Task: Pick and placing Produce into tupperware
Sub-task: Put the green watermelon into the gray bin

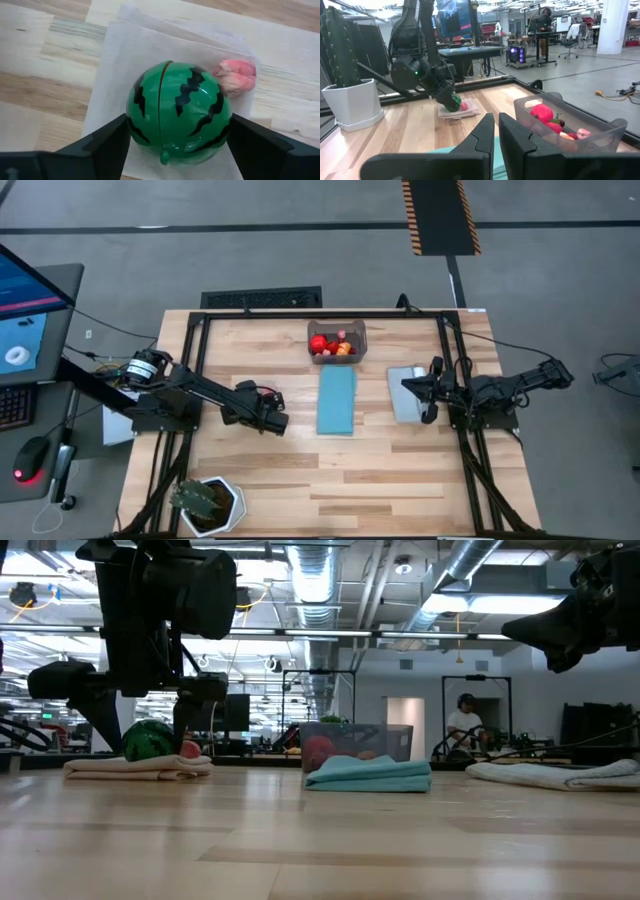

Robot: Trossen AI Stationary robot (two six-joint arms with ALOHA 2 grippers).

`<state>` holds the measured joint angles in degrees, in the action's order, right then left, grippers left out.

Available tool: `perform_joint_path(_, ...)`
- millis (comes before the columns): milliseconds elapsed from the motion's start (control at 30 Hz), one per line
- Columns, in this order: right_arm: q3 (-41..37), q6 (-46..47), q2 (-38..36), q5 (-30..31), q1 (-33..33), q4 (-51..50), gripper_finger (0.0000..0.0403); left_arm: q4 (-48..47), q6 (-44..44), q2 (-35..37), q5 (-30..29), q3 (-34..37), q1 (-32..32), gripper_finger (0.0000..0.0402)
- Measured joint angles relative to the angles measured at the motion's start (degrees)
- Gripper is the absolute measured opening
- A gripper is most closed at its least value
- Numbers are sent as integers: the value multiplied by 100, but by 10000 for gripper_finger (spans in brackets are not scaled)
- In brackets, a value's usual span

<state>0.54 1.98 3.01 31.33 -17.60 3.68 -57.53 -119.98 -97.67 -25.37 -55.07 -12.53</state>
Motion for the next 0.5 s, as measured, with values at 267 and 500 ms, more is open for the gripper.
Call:
perform_joint_path(267,0,-1,0,0,2,1,49,-13,43,0,-53,0,0,286)
perform_joint_path(500,0,-2,0,0,1,1,49,2,41,0,-190,0,-63,286)
